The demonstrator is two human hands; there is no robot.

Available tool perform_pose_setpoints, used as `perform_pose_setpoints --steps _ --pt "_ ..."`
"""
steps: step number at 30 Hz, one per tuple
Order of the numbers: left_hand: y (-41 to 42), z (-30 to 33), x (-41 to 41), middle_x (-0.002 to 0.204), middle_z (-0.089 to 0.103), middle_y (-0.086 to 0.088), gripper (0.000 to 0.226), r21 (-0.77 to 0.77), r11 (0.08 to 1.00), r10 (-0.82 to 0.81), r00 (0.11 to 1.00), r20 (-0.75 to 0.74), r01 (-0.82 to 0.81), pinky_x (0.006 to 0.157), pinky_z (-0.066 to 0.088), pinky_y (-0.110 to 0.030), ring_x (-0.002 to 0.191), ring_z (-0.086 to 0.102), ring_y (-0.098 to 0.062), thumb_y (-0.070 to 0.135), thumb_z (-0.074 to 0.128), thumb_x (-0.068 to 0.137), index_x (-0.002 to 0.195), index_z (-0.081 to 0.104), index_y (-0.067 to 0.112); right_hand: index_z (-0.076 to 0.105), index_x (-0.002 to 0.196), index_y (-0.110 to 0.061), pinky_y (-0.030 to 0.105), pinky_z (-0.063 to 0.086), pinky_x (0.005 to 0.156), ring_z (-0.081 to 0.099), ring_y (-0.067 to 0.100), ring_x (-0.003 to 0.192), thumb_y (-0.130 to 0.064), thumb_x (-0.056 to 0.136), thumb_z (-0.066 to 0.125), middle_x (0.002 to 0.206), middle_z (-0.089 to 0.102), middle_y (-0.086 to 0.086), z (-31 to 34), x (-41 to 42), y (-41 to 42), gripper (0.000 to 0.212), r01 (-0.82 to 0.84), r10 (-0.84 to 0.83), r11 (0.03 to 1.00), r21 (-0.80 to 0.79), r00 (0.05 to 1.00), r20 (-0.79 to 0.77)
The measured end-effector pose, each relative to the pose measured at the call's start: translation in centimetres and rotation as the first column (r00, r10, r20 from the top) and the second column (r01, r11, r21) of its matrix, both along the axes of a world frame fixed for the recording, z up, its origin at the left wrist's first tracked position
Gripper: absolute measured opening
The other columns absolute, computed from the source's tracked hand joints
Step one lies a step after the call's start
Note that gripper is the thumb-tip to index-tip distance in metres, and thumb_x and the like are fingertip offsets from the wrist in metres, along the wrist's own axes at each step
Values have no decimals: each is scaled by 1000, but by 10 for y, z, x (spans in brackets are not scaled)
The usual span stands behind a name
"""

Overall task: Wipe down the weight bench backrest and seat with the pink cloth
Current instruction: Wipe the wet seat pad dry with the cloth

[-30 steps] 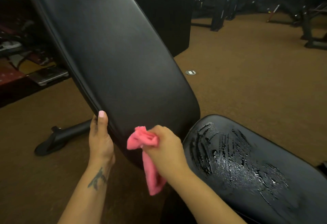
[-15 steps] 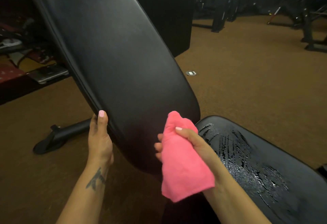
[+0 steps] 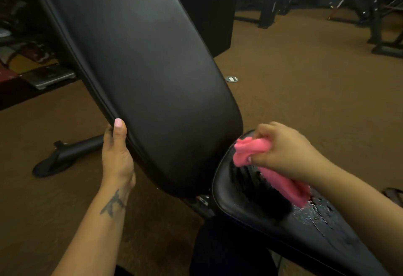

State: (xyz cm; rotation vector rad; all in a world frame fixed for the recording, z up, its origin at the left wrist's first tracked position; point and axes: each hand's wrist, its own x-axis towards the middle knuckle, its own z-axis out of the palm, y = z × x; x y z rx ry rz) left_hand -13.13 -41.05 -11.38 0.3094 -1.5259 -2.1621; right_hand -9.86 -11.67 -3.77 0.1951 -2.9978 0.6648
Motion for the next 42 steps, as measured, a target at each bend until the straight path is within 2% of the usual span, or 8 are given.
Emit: perform_pose_setpoints --steps 11,18,24,30,34,37,39,42 --pt "-3 -4 -2 129 62 6 65 -27 1000 -17 999 -34 16 107 42 -37 121 58 -10 54 53 87 139 48 14 63 98 -35 29 44 73 57 12 94 -43 76 66 93 52 -13 -21 6 -14 24 -306 309 913 270 951 34" --pt "3 -5 -4 119 58 16 49 -72 996 47 999 -15 -48 92 46 -13 102 57 7 39 42 100 139 43 10 56 100 -27 30 38 68 59 23 96 -42 79 57 101 64 -3 -21 -28 -23 26 -133 167 926 354 983 -69" --pt "2 -6 -4 118 59 17 49 -56 996 75 997 -3 -75 92 43 -18 108 56 3 43 44 99 139 46 15 59 110 -40 19 37 74 56 5 101 -40 80 57 108 60 -16 -15 3 -29 30 -448 441 833 325 892 99" --pt "9 -5 -5 134 58 9 61 -39 998 44 999 -1 -44 97 45 -22 120 56 -4 54 44 96 145 42 19 61 104 -38 31 48 77 60 17 98 -44 80 54 102 63 -9 -14 -30 -2 26 -248 255 885 394 966 35" --pt "13 -2 -4 123 58 16 53 -28 995 91 996 9 -91 88 45 -16 109 57 4 48 40 99 144 40 20 60 75 -32 33 48 77 60 13 88 -48 79 56 91 58 -8 -24 -31 -32 17 -396 394 859 325 916 73" --pt "13 -2 -3 121 57 18 53 -47 995 93 996 -2 -93 92 45 -17 109 56 6 46 40 100 145 38 19 66 90 -33 9 34 72 51 1 97 -33 81 59 99 54 -18 -12 -15 -33 11 -598 562 738 313 801 206" --pt "13 -2 -2 126 56 16 55 -50 994 95 995 8 -95 97 44 -22 113 54 3 48 40 99 146 37 20 63 106 -38 16 36 73 50 -1 100 -33 82 56 107 55 -18 -6 -15 -18 25 -605 558 702 376 795 238" --pt "13 -3 -3 139 52 9 62 -67 992 106 994 24 -104 102 42 -28 120 52 -3 56 40 96 148 36 22 61 97 -40 31 46 79 58 12 99 -44 85 51 101 57 -11 -6 -37 -3 16 -471 439 773 425 881 177"
